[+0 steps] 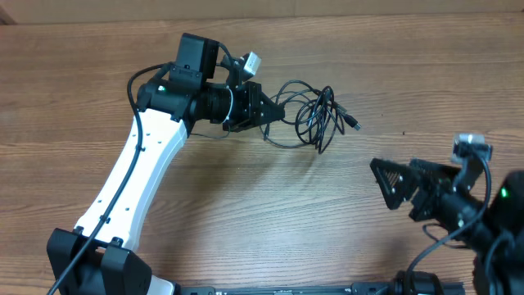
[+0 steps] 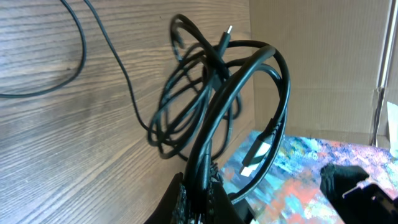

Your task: Untangle cables

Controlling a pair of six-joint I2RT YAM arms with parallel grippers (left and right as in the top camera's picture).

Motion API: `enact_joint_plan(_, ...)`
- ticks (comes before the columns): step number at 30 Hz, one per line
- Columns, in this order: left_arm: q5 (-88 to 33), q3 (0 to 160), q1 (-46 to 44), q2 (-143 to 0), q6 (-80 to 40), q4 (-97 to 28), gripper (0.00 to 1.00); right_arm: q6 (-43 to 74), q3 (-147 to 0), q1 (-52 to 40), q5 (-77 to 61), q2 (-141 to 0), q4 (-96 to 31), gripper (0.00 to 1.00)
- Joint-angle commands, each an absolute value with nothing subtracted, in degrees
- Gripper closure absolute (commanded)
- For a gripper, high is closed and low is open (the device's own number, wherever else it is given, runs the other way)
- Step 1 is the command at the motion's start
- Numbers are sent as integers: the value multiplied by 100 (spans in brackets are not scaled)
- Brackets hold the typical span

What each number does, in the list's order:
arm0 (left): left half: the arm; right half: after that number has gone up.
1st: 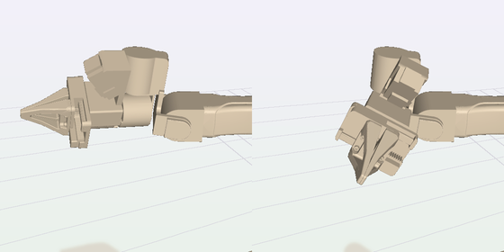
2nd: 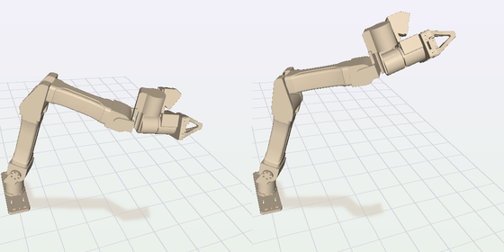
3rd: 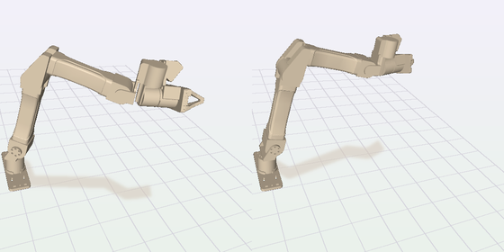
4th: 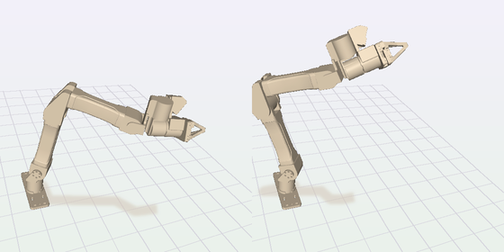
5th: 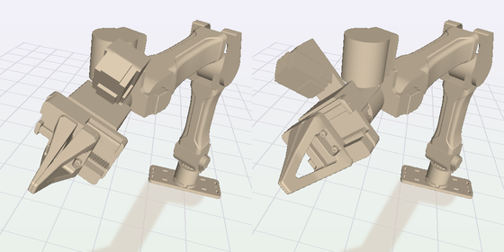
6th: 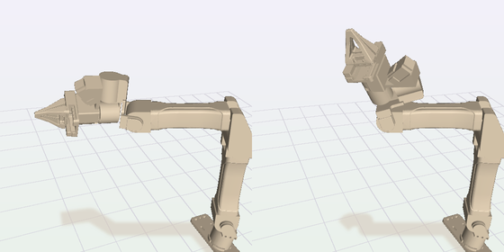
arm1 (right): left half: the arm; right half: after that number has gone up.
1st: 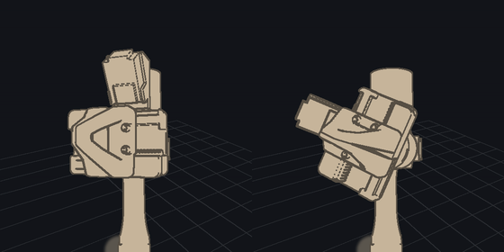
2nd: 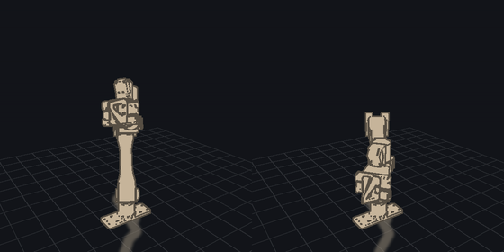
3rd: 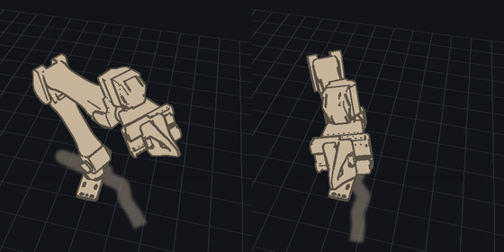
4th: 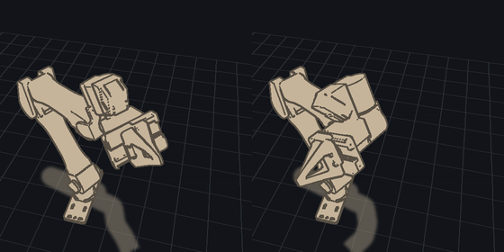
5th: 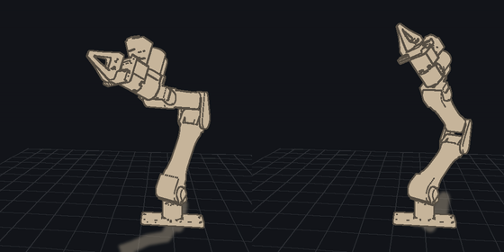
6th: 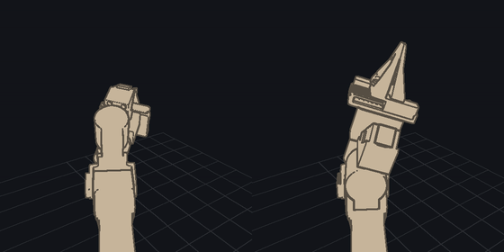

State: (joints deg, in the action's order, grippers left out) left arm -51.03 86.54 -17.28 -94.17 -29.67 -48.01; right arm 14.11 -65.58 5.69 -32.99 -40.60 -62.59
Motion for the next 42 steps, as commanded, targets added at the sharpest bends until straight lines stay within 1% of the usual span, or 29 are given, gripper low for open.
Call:
enact_joint_plan(1, -5183, 8807, -1752, -9233, -2985, -4777, 96, 1153, -7148, 261, -2674, -4757, -6573, 0)
enact_joint_plan(3, -5137, 8807, -1761, -9233, -2985, -4797, 96, 1153, -7336, 25, -2512, -5092, -6641, 0)
enact_joint_plan(4, -5120, 8807, -1763, -9233, -2993, -4803, 96, 1210, -7391, -115, -2698, -5253, -6532, 0)
enact_joint_plan(5, -5120, 8807, -1765, -9233, -3004, -4805, 96, 1260, -7400, -207, -3063, -5356, -6361, 0)
enact_joint_plan(6, -5122, 8807, -1765, -9233, -3015, -4821, 96, 1398, -7395, -322, -3728, -5492, -6139, 0)
enact_joint_plan(9, -5127, 8807, -1765, -9233, -3330, -4840, 96, 1494, -7378, -523, -4224, -5813, -5894, 0)
enact_joint_plan(11, -5157, 8807, -1763, -9233, -3588, -4834, 96, 1363, -7367, -690, -3837, -6038, -5933, 6)
enact_joint_plan(14, -5262, 8807, -1763, -9233, -3693, -4794, 96, 1350, -7354, -1059, -2860, -6451, -6228, 7)
enact_joint_plan(15, -5262, 8807, -1763, -9233, -3721, -4794, 96, 1350, -7354, -1221, -2714, -6602, -6281, 8)
enact_joint_plan(17, -5264, 8807, -1761, -9233, -3798, -4794, 96, 1352, -7354, -1457, -2646, -6803, -6241, 14)
enact_joint_plan(21, -5330, 8807, -1758, -9233, -4158, -4729, 96, 1387, -7356, -1959, -2088, -7218, -5929, 21)
enact_joint_plan(24, -5673, 8807, -1754, -9233, -4160, -4639, 96, 1789, -7356, -2231, -760, -7487, -5898, 22)
enact_joint_plan(26, -5723, 8807, -1756, -9233, -4160, -4644, 96, 1787, -7354, -2255, -318, -7592, -5846, 22)
enact_joint_plan(28, -5865, 8807, -1756, -9233, -4165, -4641, 96, 1780, -7354, -2255, -187, -7644, -5795, 24)
enact_joint_plan(30, -6025, 8807, -1756, -9233, -4254, -4628, 96, 1780, -7354, -2255, -198, -7695, -5706, 31)
enact_joint_plan(34, -6158, 8807, -1754, -9233, -4287, -4506, 96, 1780, -7354, -2255, -191, -7736, -5524, 49)
enact_joint_plan(36, -6226, 8807, -1754, -9233, -4412, -4484, 96, 1780, -7352, -2255, -185, -7738, -5424, 50)
enact_joint_plan(38, -6504, 8807, -1737, -9236, -4495, -4357, 96, 1782, -7352, -2255, -69, -7738, -5352, 53)
enact_joint_plan(40, -6908, 8807, -1662, -9236, -4501, -4152, 96, 1787, -7352, -2255, 152, -7741, -5330, 60)
enact_joint_plan(42, -7146, 8807, -1546, -9236, -4501, -4018, 96, 1806, -7352, -2255, 329, -7738, -5336, 70)
